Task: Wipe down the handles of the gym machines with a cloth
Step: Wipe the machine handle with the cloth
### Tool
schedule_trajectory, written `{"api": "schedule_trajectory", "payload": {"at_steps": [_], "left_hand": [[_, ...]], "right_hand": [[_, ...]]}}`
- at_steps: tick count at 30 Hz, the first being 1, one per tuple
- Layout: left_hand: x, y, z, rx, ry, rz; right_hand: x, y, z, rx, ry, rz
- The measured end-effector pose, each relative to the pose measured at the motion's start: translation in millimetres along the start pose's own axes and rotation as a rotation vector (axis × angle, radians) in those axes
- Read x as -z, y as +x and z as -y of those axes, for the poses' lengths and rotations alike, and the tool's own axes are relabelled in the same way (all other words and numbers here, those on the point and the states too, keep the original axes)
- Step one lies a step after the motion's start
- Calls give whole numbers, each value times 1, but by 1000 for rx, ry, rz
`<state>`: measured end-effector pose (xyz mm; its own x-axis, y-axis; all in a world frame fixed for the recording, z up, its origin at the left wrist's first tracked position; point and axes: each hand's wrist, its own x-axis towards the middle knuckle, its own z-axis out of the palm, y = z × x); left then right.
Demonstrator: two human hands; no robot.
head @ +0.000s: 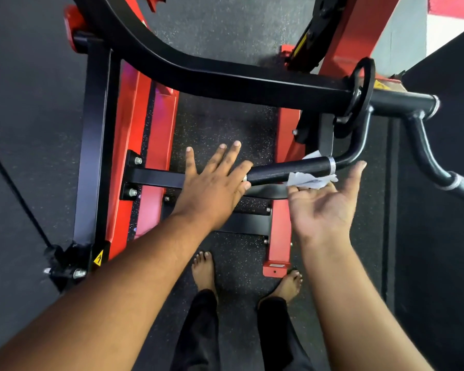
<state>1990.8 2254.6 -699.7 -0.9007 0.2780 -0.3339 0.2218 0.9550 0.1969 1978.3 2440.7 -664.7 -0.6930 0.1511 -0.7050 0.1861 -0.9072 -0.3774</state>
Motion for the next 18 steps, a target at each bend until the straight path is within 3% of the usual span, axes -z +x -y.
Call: {"api": "schedule_trajectory", "payload": {"at_steps": [7,12,18], "left_hand": [[1,0,-1,13,-3,6],[2,0,-1,6,14,23],[2,0,-2,31,11,60]], "right_hand": [[-10,-9,-55,-215,-205,-34],[-11,5,-17,9,-55,-120],[-15,-24,-63,-175,-484,-178]]}}
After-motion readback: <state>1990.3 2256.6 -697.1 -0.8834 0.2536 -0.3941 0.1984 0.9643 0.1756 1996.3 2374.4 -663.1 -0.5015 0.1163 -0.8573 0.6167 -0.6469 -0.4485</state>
